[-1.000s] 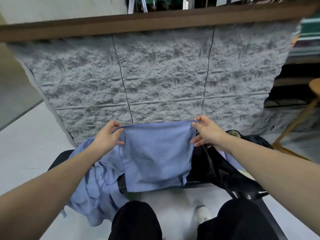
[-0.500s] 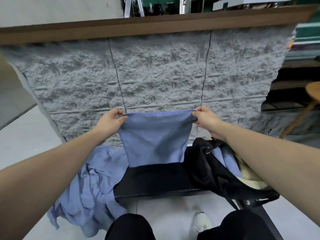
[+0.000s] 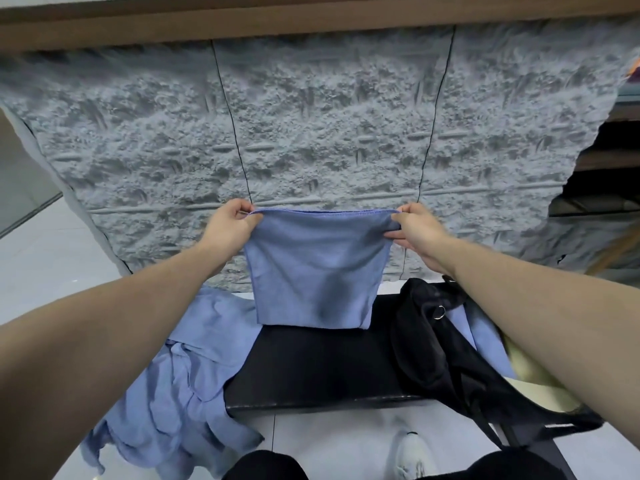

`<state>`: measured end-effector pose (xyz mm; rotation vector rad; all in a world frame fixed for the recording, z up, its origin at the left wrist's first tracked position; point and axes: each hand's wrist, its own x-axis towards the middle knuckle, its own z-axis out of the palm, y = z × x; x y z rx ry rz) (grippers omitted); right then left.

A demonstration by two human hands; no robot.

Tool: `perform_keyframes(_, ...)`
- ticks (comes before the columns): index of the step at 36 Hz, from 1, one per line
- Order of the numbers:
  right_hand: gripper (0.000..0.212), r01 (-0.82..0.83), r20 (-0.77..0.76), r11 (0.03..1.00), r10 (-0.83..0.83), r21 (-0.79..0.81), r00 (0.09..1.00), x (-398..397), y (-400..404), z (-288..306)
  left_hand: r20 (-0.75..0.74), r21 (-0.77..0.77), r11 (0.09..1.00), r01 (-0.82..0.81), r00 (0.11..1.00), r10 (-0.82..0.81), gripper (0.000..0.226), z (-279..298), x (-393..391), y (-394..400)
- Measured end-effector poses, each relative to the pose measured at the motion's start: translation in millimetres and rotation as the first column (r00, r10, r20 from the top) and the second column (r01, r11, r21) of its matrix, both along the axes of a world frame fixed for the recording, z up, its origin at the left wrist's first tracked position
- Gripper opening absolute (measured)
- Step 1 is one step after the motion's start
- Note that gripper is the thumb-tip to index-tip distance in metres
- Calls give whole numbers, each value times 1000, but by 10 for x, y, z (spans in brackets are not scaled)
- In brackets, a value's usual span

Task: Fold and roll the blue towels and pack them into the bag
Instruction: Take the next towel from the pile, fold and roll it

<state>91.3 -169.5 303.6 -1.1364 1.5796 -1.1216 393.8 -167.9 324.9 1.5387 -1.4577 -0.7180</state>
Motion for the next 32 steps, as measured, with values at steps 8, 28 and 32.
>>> perform_keyframes(8,19,18,51,998,-15,-54,999,-8,-128,28,-75,-37,999,18,997,-21,16,-26,33,-24)
perform_keyframes(28,13,-222,-131,939,263,261,956,-134,1349,-843,73,333,882,333,924,-376,17,-1266,426,1320)
perform_keyframes(32,6,-292,-192,896,368,336,910,-132,1666,-1005,68,393,862,321,925,-375,16,-1509,452,1547)
